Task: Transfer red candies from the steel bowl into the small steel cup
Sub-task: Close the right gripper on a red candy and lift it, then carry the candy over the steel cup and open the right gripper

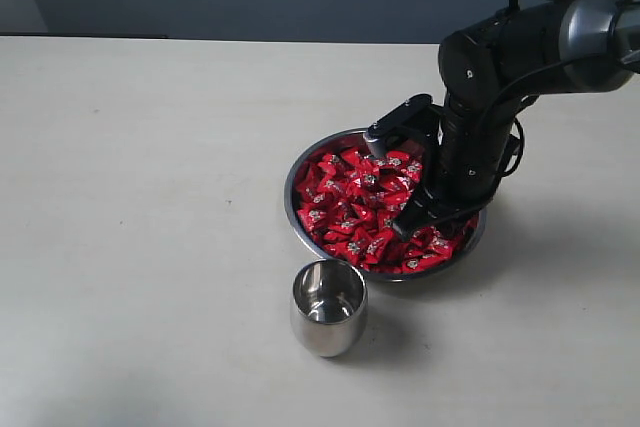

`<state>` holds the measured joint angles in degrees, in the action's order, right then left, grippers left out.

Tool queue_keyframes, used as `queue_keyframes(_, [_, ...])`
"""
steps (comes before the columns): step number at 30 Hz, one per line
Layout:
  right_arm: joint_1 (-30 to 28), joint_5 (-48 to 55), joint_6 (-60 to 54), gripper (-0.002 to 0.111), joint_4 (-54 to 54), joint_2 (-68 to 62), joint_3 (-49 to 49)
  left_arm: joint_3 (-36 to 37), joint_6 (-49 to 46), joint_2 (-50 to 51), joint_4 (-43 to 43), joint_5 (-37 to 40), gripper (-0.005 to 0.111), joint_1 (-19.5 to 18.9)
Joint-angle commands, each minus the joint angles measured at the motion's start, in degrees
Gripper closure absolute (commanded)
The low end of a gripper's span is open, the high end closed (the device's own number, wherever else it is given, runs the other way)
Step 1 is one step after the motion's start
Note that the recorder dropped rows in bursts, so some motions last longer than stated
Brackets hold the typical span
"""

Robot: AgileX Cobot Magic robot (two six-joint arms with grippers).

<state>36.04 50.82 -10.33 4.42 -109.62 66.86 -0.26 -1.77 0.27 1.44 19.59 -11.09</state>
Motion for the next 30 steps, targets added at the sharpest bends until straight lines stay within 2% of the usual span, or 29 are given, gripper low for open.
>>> queue_keyframes(1, [0.11,-0.01,0.08,0.109,0.12,1.71,0.40,0.26,0.08,-0.27,0.11,-0.45,0.106,0.38])
queue_keyframes(14, [0.11,0.69,3.26,0.109,0.80,7.75,0.40,0.26,0.08,-0.27,0.11,-0.45,0.106,0.38])
queue_keyframes(18, [0.11,1.83,2.02,0.109,-6.41,11.91,0.40,0.26,0.08,-0.27,0.11,-0.45,0.106,0.38])
queue_keyframes(19, [0.24,2.46,-1.43,0.109,-12.02,13.26,0.40,0.26,0.08,-0.27,0.11,-0.45,0.106,0.38])
queue_keyframes(21, [2.27,3.64,-4.23,0.109,-16.06,14.83,0.40,0.26,0.08,-0.27,0.11,-0.45,0.106,0.38])
queue_keyframes(26, [12.65,2.58,-4.25,0.109,-15.80,15.98,0.40,0.26,0.08,-0.27,0.11,-0.45,0.106,0.38])
queue_keyframes(30, [14.38,1.95,-3.09,0.109,-14.95,15.98,0.40,0.26,0.08,-0.27,0.11,-0.45,0.106,0.38])
